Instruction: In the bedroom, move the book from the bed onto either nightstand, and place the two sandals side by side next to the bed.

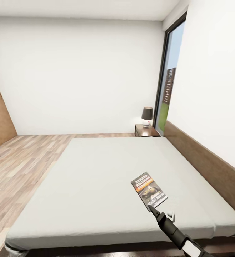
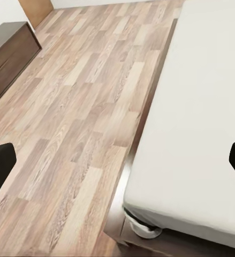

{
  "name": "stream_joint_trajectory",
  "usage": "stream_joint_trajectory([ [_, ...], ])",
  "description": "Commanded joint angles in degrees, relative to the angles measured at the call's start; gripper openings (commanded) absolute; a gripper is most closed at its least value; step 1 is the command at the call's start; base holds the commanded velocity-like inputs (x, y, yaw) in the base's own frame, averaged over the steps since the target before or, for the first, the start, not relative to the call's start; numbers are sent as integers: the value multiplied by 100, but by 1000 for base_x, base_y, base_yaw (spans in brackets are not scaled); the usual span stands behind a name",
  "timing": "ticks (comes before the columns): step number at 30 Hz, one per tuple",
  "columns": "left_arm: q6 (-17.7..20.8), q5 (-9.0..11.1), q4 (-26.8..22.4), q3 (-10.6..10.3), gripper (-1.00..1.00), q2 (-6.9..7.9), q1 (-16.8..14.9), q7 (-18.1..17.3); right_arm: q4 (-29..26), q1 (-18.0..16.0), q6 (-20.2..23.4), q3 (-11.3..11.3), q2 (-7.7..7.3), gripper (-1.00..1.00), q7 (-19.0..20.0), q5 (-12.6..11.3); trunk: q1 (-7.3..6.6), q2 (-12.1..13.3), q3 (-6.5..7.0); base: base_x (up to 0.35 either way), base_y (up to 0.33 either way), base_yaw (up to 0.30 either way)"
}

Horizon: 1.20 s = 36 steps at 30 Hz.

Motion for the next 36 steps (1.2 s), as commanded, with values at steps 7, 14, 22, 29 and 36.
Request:
stream_joint_trajectory([
  [7, 49, 32, -3, 7, 100, 0, -6, -8, 2, -3, 54, 23, 1, -100, 14, -76, 2, -7, -4, -29, 0, 16],
  [14, 49, 32, -3, 7, 100, 0, -6, -8, 2, -2, 52, 16, 45, -100, 10, -89, 2, -7, -4, -56, 0, 37],
  [22, 49, 31, -3, 7, 100, 0, -6, -8, -1, -2, 52, 15, 80, -100, 9, -85, 2, -7, -4, -11, 0, 129],
  [29, 49, 32, -3, 7, 100, 0, -6, -8, -4, -3, 52, 15, 86, -100, 9, -80, 2, -7, -4, -2, 0, 167],
  [36, 49, 31, -3, 7, 100, 0, -6, -8, -6, -2, 52, 20, 87, -100, 4, -77, 2, -7, -4, -1, 0, 174],
])
